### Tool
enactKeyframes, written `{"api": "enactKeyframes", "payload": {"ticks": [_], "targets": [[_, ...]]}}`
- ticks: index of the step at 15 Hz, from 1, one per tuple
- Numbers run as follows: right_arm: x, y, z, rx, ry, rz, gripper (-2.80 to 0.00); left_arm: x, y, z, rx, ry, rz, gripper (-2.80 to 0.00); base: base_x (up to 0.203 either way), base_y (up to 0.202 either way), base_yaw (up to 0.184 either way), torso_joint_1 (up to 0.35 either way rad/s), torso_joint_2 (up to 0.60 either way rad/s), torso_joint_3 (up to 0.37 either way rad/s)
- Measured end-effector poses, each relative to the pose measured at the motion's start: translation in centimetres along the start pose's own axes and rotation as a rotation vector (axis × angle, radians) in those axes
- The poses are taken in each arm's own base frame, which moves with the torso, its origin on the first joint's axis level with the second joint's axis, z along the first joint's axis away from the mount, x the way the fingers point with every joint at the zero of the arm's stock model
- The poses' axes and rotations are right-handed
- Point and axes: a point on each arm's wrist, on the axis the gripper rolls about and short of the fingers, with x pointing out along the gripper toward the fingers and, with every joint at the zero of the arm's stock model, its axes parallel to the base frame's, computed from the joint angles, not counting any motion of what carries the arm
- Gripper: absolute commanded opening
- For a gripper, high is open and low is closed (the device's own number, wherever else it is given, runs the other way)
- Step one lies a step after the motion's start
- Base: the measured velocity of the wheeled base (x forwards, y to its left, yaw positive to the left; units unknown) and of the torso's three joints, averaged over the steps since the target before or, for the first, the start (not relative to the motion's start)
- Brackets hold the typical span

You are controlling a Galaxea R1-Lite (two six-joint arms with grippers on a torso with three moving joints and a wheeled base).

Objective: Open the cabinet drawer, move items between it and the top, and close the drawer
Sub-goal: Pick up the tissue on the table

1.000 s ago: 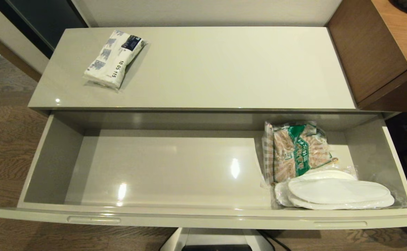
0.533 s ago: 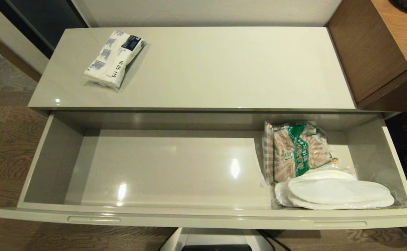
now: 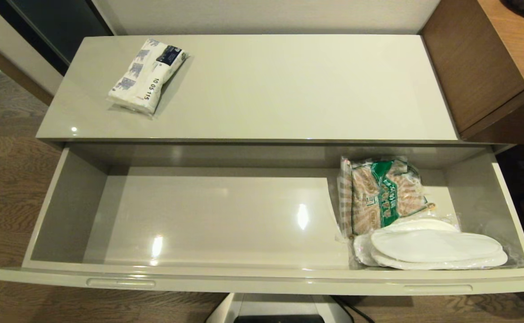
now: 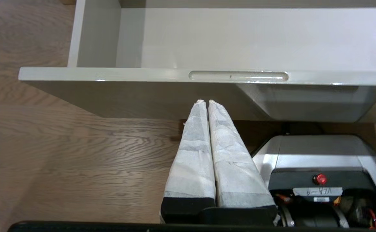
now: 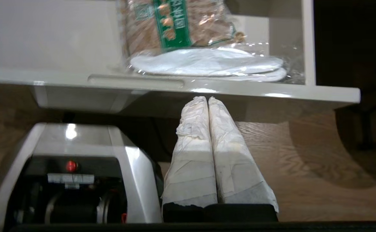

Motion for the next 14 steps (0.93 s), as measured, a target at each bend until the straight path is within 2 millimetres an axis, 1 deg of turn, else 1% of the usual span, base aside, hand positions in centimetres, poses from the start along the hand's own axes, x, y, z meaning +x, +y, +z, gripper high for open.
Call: {"api": "enactKeyframes", "payload": {"ticks": [6, 11, 14], "targets": [[0.09, -0.01, -0.20, 0.042, 0.004, -0.011, -2.80, 0.00, 0.00, 0.00, -0.001, 0.000, 0.000, -2.80, 0.000, 0.000, 0.000, 0.000, 0.00, 0.000], [0.09, -0.01, -0.18, 0.043, 0.004, -0.011, -2.80, 0.00, 0.00, -0.02, 0.009, 0.002, -0.001, -2.80, 0.000, 0.000, 0.000, 0.000, 0.00, 0.000], [0.09, -0.01, -0.18, 0.042, 0.004, -0.011, -2.80, -0.02, -0.02, -0.03, 0.099, 0.013, -0.010, -2.80, 0.000, 0.000, 0.000, 0.000, 0.00, 0.000]]}}
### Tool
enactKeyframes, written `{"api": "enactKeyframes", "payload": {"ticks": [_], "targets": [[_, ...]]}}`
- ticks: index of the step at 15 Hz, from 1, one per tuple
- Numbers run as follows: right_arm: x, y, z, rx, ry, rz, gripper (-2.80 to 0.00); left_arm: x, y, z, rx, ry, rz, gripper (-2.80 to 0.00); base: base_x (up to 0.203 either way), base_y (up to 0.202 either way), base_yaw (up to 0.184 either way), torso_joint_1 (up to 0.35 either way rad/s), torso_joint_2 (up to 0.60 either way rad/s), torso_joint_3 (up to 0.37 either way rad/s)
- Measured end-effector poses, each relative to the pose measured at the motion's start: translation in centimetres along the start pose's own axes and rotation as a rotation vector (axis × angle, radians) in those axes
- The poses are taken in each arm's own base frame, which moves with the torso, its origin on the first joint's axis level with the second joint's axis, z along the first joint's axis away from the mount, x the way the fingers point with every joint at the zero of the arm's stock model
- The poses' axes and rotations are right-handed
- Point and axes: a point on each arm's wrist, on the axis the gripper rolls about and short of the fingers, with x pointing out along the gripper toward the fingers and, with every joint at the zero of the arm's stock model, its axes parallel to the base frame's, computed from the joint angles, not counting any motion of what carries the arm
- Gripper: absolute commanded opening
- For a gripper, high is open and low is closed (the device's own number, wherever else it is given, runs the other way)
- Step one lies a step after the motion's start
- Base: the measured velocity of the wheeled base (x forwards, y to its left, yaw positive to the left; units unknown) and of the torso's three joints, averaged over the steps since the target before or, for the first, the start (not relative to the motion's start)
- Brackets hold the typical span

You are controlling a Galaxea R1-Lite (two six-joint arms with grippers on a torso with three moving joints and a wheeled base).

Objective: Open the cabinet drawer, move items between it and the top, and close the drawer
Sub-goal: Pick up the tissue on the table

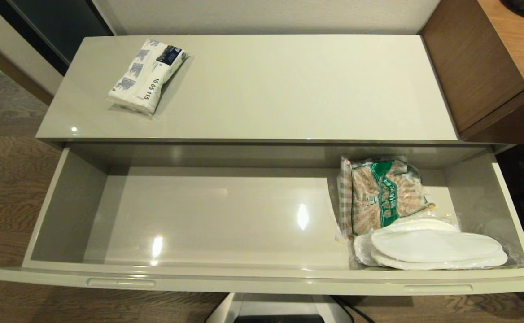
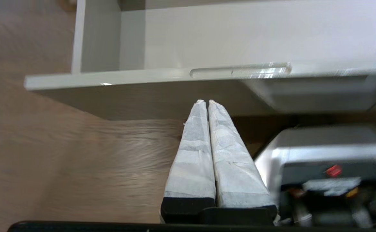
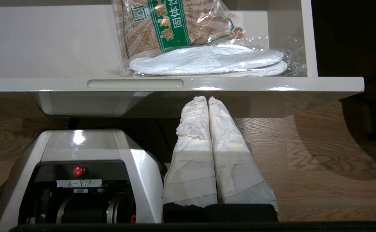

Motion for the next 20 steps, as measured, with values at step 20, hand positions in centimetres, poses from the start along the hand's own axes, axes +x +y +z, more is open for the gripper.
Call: {"api": "enactKeyframes", "payload": {"ticks": [20], "targets": [[0.0, 0.0, 0.0, 0.000, 0.000, 0.000, -2.80, 13.3, 2.6, 21.7, -0.184, 0.373, -0.047, -2.80, 0.000, 0.000, 0.000, 0.000, 0.00, 0.000]]}}
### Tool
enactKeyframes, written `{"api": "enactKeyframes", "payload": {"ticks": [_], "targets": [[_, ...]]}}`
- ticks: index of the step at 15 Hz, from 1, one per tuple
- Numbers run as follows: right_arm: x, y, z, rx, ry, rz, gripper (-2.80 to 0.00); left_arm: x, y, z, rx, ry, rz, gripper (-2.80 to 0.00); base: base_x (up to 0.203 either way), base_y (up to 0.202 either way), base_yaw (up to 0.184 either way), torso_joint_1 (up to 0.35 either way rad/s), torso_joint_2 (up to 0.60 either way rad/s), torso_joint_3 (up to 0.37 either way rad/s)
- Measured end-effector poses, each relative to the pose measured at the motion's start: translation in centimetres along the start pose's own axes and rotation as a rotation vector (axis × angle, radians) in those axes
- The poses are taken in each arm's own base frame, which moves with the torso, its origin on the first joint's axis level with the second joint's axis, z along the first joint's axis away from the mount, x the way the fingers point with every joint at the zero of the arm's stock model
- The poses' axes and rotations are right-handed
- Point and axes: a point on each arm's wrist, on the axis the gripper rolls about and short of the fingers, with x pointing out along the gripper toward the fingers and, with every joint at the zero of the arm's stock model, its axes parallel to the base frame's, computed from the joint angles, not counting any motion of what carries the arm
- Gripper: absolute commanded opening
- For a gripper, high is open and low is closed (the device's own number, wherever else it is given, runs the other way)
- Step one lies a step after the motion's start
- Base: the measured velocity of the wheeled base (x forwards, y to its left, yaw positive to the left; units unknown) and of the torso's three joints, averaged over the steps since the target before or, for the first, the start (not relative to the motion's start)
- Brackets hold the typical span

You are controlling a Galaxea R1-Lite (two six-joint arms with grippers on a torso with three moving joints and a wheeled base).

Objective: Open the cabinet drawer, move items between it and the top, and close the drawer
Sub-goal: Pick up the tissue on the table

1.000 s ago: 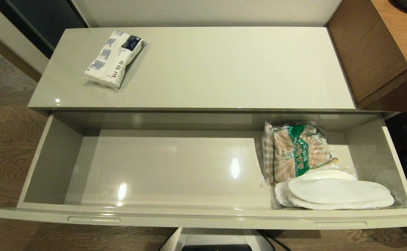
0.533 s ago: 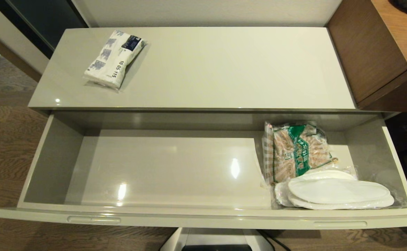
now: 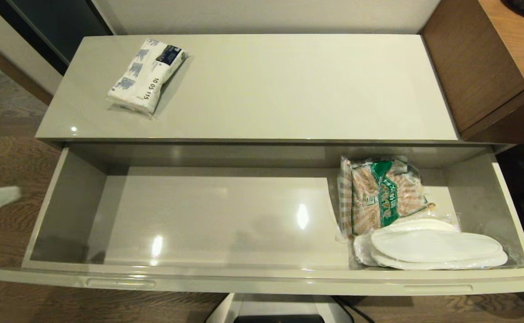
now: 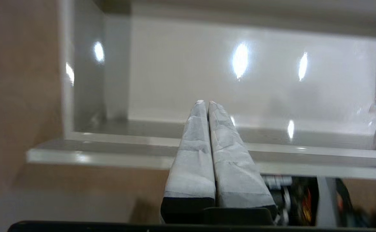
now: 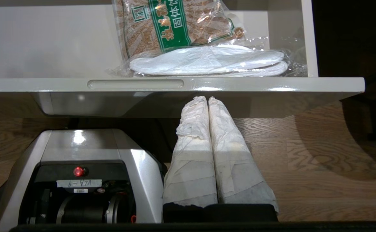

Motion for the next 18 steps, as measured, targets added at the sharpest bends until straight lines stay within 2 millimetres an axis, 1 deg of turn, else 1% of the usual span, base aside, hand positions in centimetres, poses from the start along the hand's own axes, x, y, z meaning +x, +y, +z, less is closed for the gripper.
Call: {"api": "enactKeyframes", "payload": {"ticks": [1, 3, 6, 7, 8, 9, 10, 11, 12, 14, 16, 17, 18], "targets": [[0.0, 0.0, 0.0, 0.000, 0.000, 0.000, -2.80, 2.4, -0.2, 1.3, -0.003, 0.059, -0.007, -2.80, 0.000, 0.000, 0.000, 0.000, 0.00, 0.000], [0.0, 0.0, 0.0, 0.000, 0.000, 0.000, -2.80, 8.3, -0.9, 4.5, -0.023, 0.138, -0.025, -2.80, 0.000, 0.000, 0.000, 0.000, 0.00, 0.000], [0.0, 0.0, 0.0, 0.000, 0.000, 0.000, -2.80, 15.7, -2.4, 8.6, -0.051, 0.146, -0.045, -2.80, 0.000, 0.000, 0.000, 0.000, 0.00, 0.000], [0.0, 0.0, 0.0, 0.000, 0.000, 0.000, -2.80, 17.5, -2.9, 9.3, -0.055, 0.150, -0.047, 0.00, 0.000, 0.000, 0.000, 0.000, 0.00, 0.000], [0.0, 0.0, 0.0, 0.000, 0.000, 0.000, -2.80, 19.1, -3.3, 9.9, -0.053, 0.154, -0.041, 0.00, 0.000, 0.000, 0.000, 0.000, 0.00, 0.000], [0.0, 0.0, 0.0, 0.000, 0.000, 0.000, -2.80, 19.8, -3.7, 10.6, -0.050, 0.142, -0.035, 0.00, 0.000, 0.000, 0.000, 0.000, 0.00, 0.000], [0.0, 0.0, 0.0, 0.000, 0.000, 0.000, -2.80, 20.3, -4.0, 10.8, -0.049, 0.143, -0.028, 0.00, 0.000, 0.000, 0.000, 0.000, 0.00, 0.000], [0.0, 0.0, 0.0, 0.000, 0.000, 0.000, -2.80, 20.5, -4.2, 11.0, -0.050, 0.137, -0.024, 0.00, 0.000, 0.000, 0.000, 0.000, 0.00, 0.000], [0.0, 0.0, 0.0, 0.000, 0.000, 0.000, -2.80, 20.2, -4.3, 11.3, -0.051, 0.123, -0.021, 0.00, 0.000, 0.000, 0.000, 0.000, 0.00, 0.000], [0.0, 0.0, 0.0, 0.000, 0.000, 0.001, -2.80, 18.4, -4.3, 12.2, -0.053, 0.075, -0.016, 0.00, 0.000, 0.000, 0.000, 0.000, 0.00, 0.000], [0.0, 0.0, 0.0, 0.000, 0.000, 0.001, -2.80, 15.8, -4.2, 13.3, -0.039, 0.000, 0.009, 0.00, 0.000, 0.000, 0.000, 0.000, 0.00, 0.000], [0.0, 0.0, 0.0, 0.000, 0.000, 0.001, -2.80, 14.8, -4.2, 13.9, -0.010, -0.046, 0.035, 0.00, 0.000, 0.000, 0.000, 0.000, 0.00, 0.000], [0.0, 0.0, 0.0, 0.000, 0.000, 0.001, -2.80, 14.2, -4.2, 14.3, 0.028, -0.082, 0.062, 0.00, 0.000, 0.000, 0.000, 0.000, 0.00, 0.000]]}}
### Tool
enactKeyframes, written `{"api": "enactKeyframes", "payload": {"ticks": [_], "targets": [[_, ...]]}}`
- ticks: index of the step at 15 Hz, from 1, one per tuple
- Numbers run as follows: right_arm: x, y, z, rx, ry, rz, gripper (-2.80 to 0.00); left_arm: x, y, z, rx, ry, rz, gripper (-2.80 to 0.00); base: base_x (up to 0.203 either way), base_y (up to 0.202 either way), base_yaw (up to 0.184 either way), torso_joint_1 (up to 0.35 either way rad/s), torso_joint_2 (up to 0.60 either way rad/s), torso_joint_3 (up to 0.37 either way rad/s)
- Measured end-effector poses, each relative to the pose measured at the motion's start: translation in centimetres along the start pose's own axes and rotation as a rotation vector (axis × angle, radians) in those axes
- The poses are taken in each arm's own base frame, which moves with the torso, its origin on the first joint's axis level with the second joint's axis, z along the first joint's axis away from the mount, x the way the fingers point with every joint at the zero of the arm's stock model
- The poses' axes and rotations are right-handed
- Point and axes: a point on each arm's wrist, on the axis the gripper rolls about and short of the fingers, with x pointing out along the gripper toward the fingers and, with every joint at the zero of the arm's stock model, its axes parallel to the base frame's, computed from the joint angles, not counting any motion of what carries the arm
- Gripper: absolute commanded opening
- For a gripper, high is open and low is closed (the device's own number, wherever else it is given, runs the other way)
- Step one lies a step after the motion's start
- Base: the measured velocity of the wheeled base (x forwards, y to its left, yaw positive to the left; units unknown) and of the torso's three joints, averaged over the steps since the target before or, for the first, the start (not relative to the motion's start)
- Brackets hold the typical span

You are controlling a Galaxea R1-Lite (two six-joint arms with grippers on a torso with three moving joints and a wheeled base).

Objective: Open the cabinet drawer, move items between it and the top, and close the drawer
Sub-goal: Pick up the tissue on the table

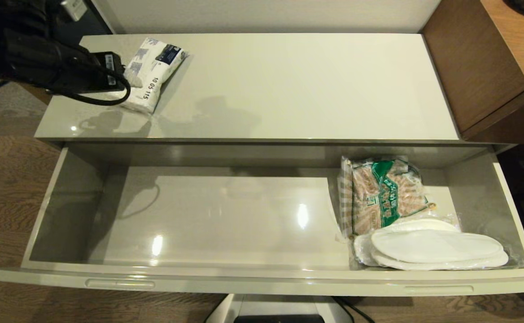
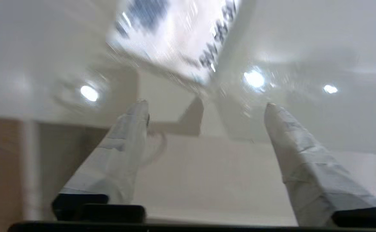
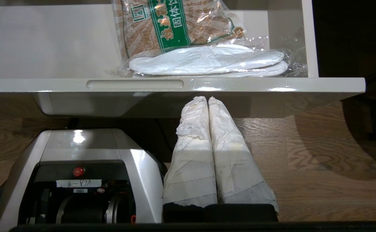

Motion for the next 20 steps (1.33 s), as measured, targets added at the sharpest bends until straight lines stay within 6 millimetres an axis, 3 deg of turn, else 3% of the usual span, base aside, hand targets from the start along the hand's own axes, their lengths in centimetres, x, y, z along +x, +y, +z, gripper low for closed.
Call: {"api": "enactKeyframes", "payload": {"ticks": [3, 5, 7, 12, 16, 20], "targets": [[0.0, 0.0, 0.0, 0.000, 0.000, 0.000, -2.80, 0.9, -0.1, 0.6, 0.092, -0.075, 0.100, 0.00, 0.000, 0.000, 0.000, 0.000, 0.00, 0.000], [0.0, 0.0, 0.0, 0.000, 0.000, 0.000, -2.80, 3.3, -0.9, 0.3, 0.149, -0.107, 0.154, 0.00, 0.000, 0.000, 0.000, 0.000, 0.00, 0.000], [0.0, 0.0, 0.0, 0.000, 0.000, 0.000, -2.80, 6.0, -2.6, -0.2, 0.241, -0.144, 0.195, 0.00, 0.000, 0.000, 0.000, 0.000, 0.00, 0.000], [0.0, 0.0, 0.0, 0.000, 0.000, 0.000, -2.80, 10.0, -6.5, -1.9, 0.383, -0.173, 0.296, 0.00, 0.000, 0.000, 0.000, 0.000, 0.00, 0.000], [0.0, 0.0, 0.0, 0.000, 0.000, 0.000, -2.80, 11.4, -7.1, -3.0, 0.400, -0.138, 0.333, 0.00, 0.000, 0.000, 0.000, 0.000, 0.00, 0.000], [0.0, 0.0, 0.0, 0.000, 0.000, 0.000, -2.80, 11.7, -6.5, -2.8, 0.368, -0.153, 0.404, 0.00, 0.000, 0.000, 0.000, 0.000, 0.00, 0.000]]}}
